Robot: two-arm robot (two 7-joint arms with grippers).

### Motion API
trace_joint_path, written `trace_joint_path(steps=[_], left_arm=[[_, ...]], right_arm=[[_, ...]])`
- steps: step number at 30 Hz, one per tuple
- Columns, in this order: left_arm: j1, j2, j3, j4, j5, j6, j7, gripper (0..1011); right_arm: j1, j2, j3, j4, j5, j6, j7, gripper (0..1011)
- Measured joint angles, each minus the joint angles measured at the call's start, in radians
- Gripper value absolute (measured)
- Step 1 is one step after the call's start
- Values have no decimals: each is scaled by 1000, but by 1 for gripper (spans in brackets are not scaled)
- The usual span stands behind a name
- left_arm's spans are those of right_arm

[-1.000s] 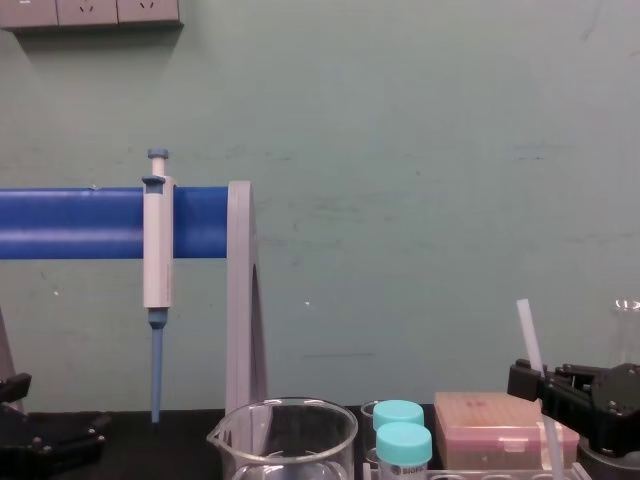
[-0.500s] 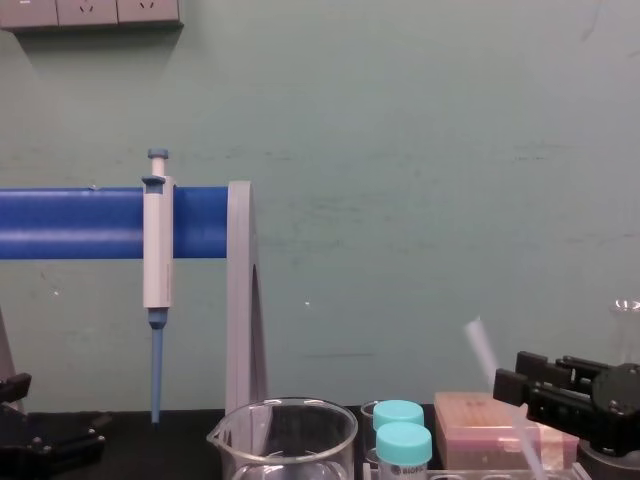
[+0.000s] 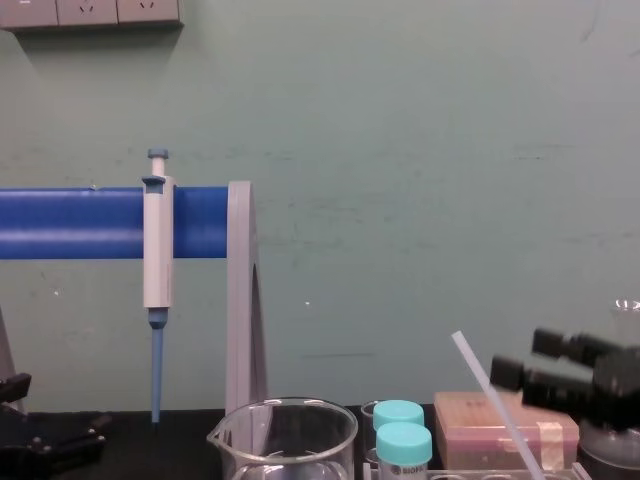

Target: Pick up the stirring rod with one hand, then place it down.

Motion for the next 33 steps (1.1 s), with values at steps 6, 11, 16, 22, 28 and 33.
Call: trace_joint_path(steps=[6, 11, 16, 22, 28, 33], left_arm=[[0, 0, 0, 0, 0, 0, 0, 1000], [0, 0, 0, 0, 0, 0, 0, 1000], [0, 0, 0, 0, 0, 0, 0, 1000], [0, 0, 0, 0, 0, 0, 0, 1000], [0, 0, 0, 0, 0, 0, 0, 1000], [0, 0, 0, 0, 0, 0, 0, 1000]], right_arm=[[-32, -36, 68, -55, -82, -12, -234, 1003], [-55, -76, 110, -84, -202, 58, -494, 1003], [-62, -88, 111, -89, -255, 191, -585, 1003], [-62, -93, 106, -82, -276, 291, -598, 1003], [-61, -94, 106, -82, -277, 293, -600, 1003], [-61, -93, 106, -82, -276, 288, -600, 1003]])
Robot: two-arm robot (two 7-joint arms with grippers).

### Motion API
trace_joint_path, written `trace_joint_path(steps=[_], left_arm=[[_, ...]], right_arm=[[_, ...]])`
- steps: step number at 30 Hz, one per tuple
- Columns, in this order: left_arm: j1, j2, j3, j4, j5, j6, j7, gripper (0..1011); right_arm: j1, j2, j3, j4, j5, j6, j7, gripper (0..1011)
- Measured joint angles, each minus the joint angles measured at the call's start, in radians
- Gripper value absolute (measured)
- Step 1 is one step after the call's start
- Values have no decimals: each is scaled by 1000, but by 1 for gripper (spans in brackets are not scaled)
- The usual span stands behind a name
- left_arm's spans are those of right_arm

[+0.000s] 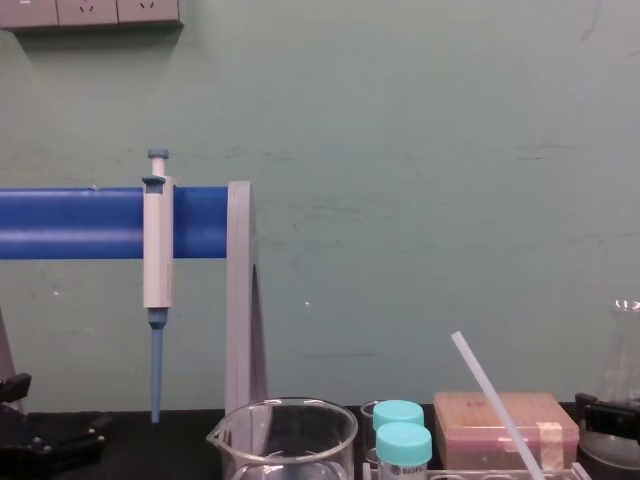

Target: Pick up the stirring rod with one hand, then place it down.

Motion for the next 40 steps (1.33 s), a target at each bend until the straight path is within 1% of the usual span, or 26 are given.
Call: trace_joint_path(steps=[40], left_arm=[[0, 0, 0, 0, 0, 0, 0, 1000]], right_arm=[[0, 1, 1, -2, 3, -10, -1, 1003]])
